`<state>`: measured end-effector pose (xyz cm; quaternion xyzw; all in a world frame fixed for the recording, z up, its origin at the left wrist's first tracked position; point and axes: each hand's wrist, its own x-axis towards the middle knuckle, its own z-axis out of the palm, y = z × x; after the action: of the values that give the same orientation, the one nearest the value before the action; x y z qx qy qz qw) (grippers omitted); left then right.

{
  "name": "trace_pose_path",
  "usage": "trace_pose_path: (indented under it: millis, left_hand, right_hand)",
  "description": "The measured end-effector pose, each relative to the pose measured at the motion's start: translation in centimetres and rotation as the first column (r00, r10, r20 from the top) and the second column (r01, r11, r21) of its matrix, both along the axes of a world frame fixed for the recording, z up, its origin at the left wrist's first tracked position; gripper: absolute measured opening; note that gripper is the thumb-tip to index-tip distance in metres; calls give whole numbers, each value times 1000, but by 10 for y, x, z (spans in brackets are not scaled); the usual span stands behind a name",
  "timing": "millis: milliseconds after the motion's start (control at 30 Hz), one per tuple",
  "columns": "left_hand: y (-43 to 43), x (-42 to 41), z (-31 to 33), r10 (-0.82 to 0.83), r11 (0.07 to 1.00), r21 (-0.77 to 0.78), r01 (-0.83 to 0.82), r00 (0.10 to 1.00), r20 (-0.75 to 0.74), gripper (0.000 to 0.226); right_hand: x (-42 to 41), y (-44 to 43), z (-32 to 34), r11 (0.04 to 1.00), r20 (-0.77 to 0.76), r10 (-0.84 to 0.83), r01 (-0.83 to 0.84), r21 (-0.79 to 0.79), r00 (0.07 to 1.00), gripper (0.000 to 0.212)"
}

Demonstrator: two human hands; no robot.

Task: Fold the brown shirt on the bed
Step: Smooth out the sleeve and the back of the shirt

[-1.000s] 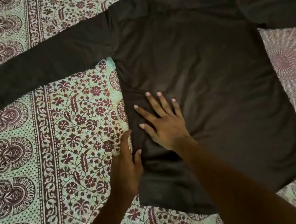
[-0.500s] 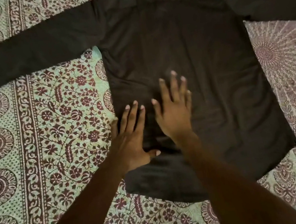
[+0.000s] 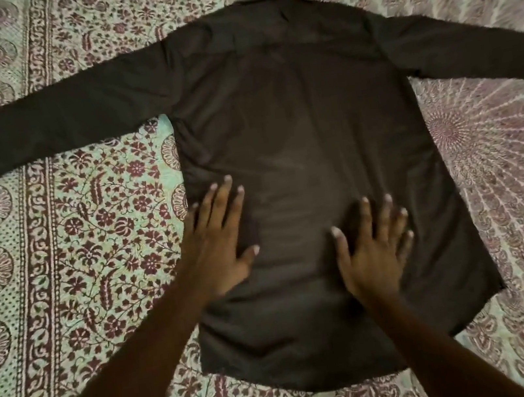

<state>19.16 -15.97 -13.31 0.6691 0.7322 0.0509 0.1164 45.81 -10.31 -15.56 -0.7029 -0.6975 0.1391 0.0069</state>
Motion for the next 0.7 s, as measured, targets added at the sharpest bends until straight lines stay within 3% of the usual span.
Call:
trace_pose_path:
  millis: [133,200,300,400,533,600,700]
  left_hand:
    - [39,-34,-27,168,977,-127,-169,986,-17,131]
    - [34,-38,-35,195,969,-149,-195,981,-17,141]
    - [32,-42,-41,185,969,-169,-179,983,15,154]
    - [33,-47,-41,172,963,-214,-164,985,19,157]
    - [36,-49,-37,171,955,-250,-159,985,25,158]
    - [37,-50,-37,172,956,-242,-164,985,13,158]
    - [33,-41,-37,178,968,-178,-177,984,-10,151]
  right_hand:
    - [-123,69,-3,888,-114,436,-406,216,893,63]
    - [-184,97,-5,819,-157,570,-544,182,807,61]
    - [-227,113,-22,707,-100,705,-706,32,702,59]
    - [-193,112,-32,778,-54,628,-628,23,776,57]
    - [-82,85,-31,966,39,242,-244,87,970,67]
    - [-41,72,-29,993,39,74,-77,84,997,71]
    - [-5,64,-26,978,63,206,-208,27,977,72]
